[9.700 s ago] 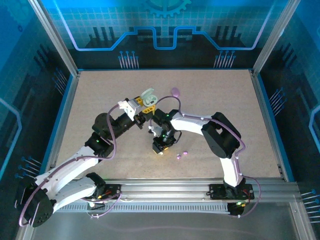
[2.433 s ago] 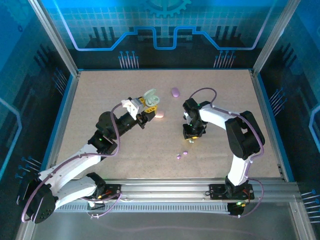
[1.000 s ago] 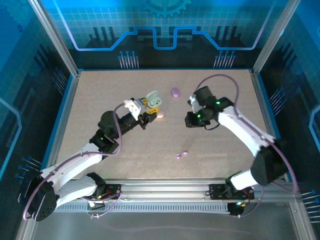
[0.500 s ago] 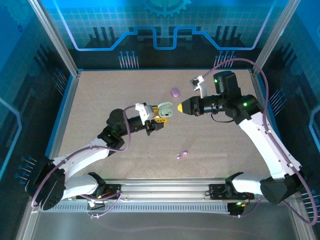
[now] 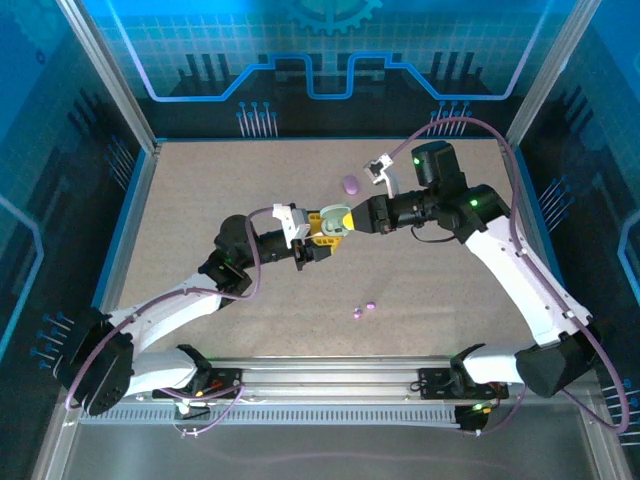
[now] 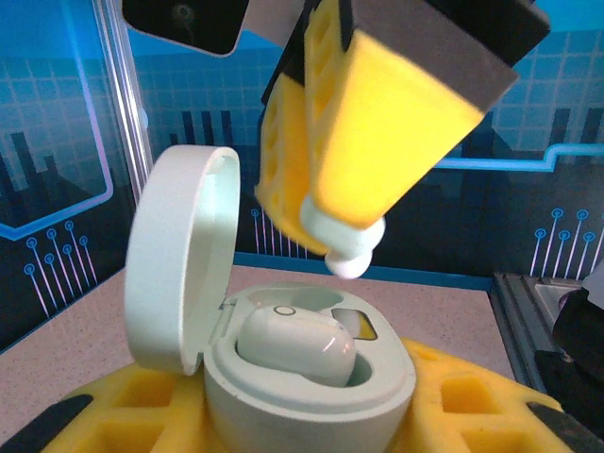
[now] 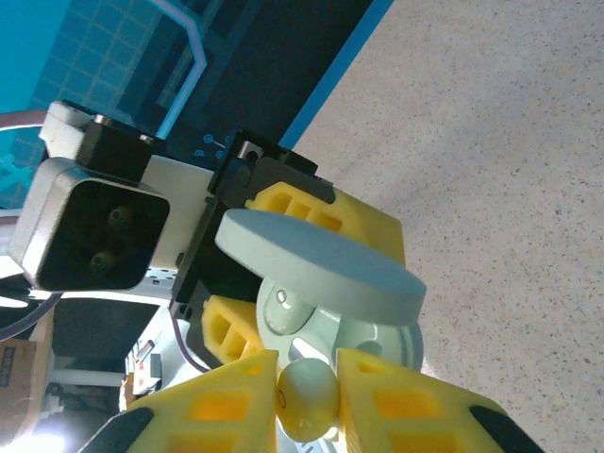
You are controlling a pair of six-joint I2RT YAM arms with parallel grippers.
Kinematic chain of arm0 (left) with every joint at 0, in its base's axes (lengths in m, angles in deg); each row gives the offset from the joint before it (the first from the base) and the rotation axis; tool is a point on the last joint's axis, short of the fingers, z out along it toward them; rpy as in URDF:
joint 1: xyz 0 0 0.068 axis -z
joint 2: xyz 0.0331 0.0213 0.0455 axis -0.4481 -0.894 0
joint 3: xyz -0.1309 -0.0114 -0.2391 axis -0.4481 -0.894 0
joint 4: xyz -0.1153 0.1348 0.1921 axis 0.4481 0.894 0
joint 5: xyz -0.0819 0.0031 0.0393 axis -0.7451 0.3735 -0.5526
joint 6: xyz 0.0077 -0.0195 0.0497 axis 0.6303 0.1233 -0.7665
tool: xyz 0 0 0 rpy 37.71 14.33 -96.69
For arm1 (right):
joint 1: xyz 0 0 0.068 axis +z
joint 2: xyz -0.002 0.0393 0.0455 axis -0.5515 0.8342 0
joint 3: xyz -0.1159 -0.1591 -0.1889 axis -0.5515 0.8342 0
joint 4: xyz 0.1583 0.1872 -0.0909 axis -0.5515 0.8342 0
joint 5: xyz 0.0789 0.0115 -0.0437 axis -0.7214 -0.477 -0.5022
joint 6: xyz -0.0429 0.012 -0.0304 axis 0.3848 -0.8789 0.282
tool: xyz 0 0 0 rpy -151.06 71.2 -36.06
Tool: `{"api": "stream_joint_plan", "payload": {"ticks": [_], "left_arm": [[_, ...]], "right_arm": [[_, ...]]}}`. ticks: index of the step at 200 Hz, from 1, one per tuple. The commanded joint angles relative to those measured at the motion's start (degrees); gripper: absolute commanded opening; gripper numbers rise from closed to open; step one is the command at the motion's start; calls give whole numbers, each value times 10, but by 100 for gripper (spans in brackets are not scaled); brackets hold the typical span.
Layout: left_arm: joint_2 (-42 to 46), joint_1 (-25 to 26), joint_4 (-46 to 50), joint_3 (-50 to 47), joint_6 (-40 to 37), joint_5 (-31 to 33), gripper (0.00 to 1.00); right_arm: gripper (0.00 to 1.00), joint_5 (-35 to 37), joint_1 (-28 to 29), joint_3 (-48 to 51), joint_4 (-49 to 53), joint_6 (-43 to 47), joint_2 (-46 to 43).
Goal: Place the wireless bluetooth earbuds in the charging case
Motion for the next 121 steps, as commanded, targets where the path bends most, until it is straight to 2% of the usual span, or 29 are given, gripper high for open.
{"api": "stream_joint_plan", "payload": {"ticks": [1, 59, 121], "left_arm": [[-2, 5, -26, 16, 11, -19, 37], [-3, 6, -18, 20, 12, -27, 37], [-5, 6, -32, 20, 19, -24, 36]], "right_arm": [[22, -8, 9, 8, -15, -7, 7], [21, 22, 9, 6, -27, -20, 13], [27, 44, 10, 12, -6, -14, 26]]}}
